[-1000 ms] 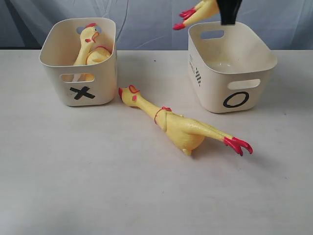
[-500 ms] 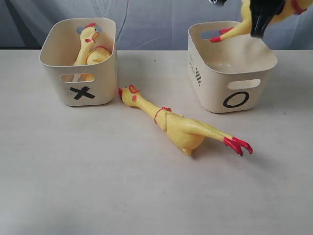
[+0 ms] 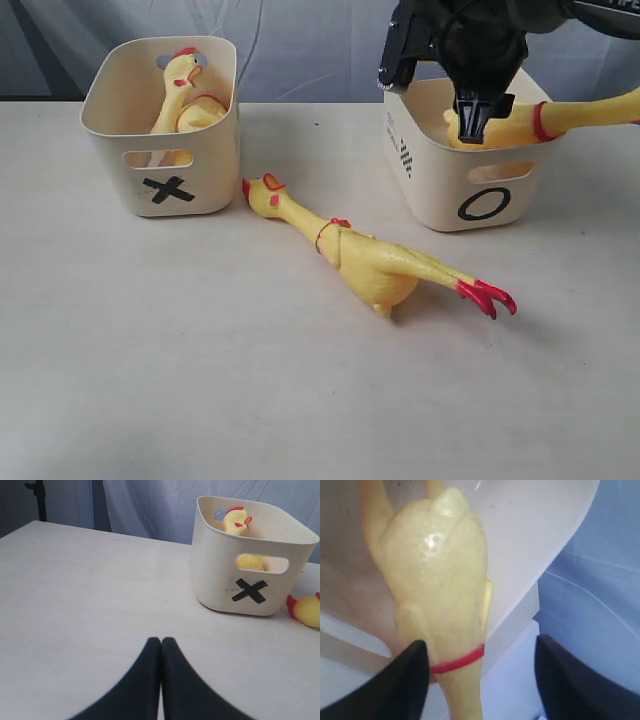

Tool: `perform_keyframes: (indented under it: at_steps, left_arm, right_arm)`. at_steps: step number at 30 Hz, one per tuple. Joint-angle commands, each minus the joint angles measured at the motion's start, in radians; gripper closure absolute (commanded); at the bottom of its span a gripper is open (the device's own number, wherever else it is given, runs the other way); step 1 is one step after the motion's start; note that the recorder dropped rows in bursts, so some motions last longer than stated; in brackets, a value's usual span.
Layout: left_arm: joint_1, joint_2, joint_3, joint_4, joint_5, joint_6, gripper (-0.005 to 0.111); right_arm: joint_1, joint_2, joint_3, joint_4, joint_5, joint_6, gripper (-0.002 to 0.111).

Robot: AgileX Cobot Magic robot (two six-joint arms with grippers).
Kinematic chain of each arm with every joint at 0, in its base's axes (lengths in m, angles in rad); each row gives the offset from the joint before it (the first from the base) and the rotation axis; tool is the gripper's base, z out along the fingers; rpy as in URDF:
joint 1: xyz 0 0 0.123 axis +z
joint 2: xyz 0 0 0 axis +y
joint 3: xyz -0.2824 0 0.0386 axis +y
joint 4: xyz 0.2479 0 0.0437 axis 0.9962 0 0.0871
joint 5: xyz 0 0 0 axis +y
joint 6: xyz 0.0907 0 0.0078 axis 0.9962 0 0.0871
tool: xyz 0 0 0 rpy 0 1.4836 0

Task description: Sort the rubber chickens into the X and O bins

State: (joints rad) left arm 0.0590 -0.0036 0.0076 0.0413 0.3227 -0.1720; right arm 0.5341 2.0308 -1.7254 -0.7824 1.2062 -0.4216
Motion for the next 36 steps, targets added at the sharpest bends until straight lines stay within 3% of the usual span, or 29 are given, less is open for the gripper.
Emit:
perform_keyframes:
  at_steps: [1, 4, 8, 11, 19, 26, 27, 29, 32, 36]
  left_arm:
    - [-0.002, 0.004, -0.008, 0.002, -0.008, -0.001, 0.107]
    - [-0.002, 0.004, -0.008, 0.002, -0.008, -0.001, 0.107]
    - [-0.002, 0.004, -0.008, 0.002, -0.008, -0.001, 0.107]
    - [-0.002, 0.004, -0.008, 0.002, -0.008, -0.001, 0.107]
    - [-0.002, 0.004, -0.008, 0.002, -0.008, -0.001, 0.107]
    - [-0.002, 0.004, -0.008, 0.002, -0.008, -0.001, 0.107]
    - [-0.002, 0.004, -0.008, 0.002, -0.008, -0.001, 0.107]
    - [-0.002, 0.004, -0.008, 0.002, -0.008, -0.001, 0.107]
    - [-0.002, 0.004, -0.008, 0.002, -0.008, -0.001, 0.107]
    - [-0.002, 0.004, -0.008, 0.002, -0.008, -0.001, 0.107]
  right_arm:
    - [0.042, -0.076, -0.006, -0.018, 0.015, 0.078, 0.069]
    - [0.08, -0.139, -0.006, 0.134, 0.015, 0.19, 0.072]
    - [0.116, -0.174, -0.006, 0.596, -0.034, 0.181, 0.048]
    - [0.143, -0.145, -0.006, 0.782, -0.105, 0.086, 0.034]
    - [0.189, 0.053, -0.006, 0.739, -0.169, -0.031, 0.034]
    - [0.189, 0.207, -0.006, 0.582, -0.001, -0.007, 0.034]
    - [0.189, 0.222, -0.006, 0.565, 0.015, -0.007, 0.036]
    - [0.189, 0.24, -0.006, 0.541, 0.015, -0.014, 0.053]
    - [0.189, 0.232, -0.004, 0.554, 0.015, 0.003, 0.108]
    - [0.194, 0.174, -0.016, 0.659, 0.015, 0.017, 0.107]
